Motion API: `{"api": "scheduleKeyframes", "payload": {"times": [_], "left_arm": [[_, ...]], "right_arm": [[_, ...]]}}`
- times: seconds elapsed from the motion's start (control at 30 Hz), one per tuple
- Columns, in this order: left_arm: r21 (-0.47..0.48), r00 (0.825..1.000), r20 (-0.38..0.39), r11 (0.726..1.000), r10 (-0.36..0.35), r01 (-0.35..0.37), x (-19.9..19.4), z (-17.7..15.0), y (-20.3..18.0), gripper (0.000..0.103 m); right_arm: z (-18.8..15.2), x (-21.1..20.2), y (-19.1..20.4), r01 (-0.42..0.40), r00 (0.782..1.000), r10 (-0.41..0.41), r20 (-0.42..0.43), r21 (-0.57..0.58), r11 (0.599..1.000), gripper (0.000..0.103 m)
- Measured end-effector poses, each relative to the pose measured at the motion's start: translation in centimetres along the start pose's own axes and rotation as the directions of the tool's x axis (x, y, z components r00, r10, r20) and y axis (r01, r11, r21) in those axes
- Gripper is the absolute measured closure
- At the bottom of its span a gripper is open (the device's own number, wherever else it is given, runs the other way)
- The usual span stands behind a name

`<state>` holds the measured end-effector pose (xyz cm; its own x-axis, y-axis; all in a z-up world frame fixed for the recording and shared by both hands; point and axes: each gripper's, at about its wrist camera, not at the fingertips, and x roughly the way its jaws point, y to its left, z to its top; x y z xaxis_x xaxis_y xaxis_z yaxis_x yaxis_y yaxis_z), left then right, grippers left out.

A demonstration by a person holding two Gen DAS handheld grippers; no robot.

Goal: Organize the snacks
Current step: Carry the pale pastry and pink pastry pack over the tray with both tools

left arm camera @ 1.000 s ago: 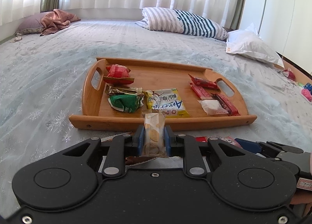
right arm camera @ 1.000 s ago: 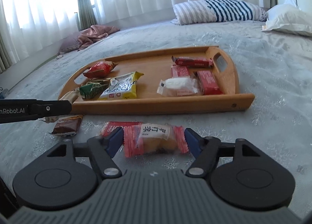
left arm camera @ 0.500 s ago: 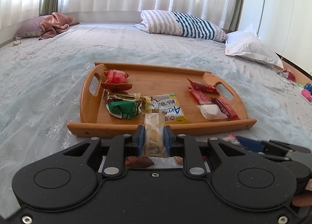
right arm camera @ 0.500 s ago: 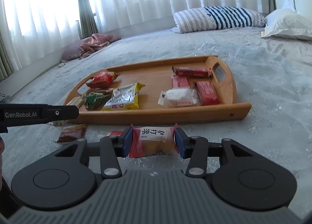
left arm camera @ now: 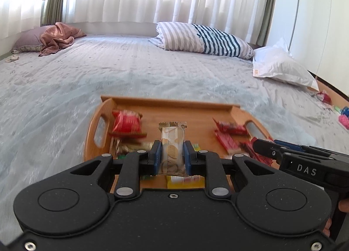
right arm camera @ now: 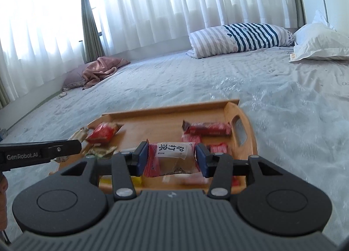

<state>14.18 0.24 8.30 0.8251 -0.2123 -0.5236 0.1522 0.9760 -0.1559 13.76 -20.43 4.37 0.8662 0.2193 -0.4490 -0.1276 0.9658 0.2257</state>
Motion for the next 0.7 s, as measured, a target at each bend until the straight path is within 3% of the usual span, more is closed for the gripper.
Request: {"api": "scheduleKeyframes", "payload": {"times": [0.37, 0.7], "left_arm": [[-0.072, 0.997, -0.081, 0.997, -0.003, -0.003, 7.9, 4.0, 2.1, 0.083], [-0.045, 0.988, -0.151, 0.998, 0.043, -0.050, 13.9, 4.1, 1.5, 0.083]], "right_arm": [[5.0, 8.4, -3.9, 0.040, 0.997, -0.036, -0.073, 0.058, 0.998, 0.053], [6.1, 14.5, -4.6, 0.097, 0.984, -0.093, -0.150, 0.022, 0.995, 0.052]]}}
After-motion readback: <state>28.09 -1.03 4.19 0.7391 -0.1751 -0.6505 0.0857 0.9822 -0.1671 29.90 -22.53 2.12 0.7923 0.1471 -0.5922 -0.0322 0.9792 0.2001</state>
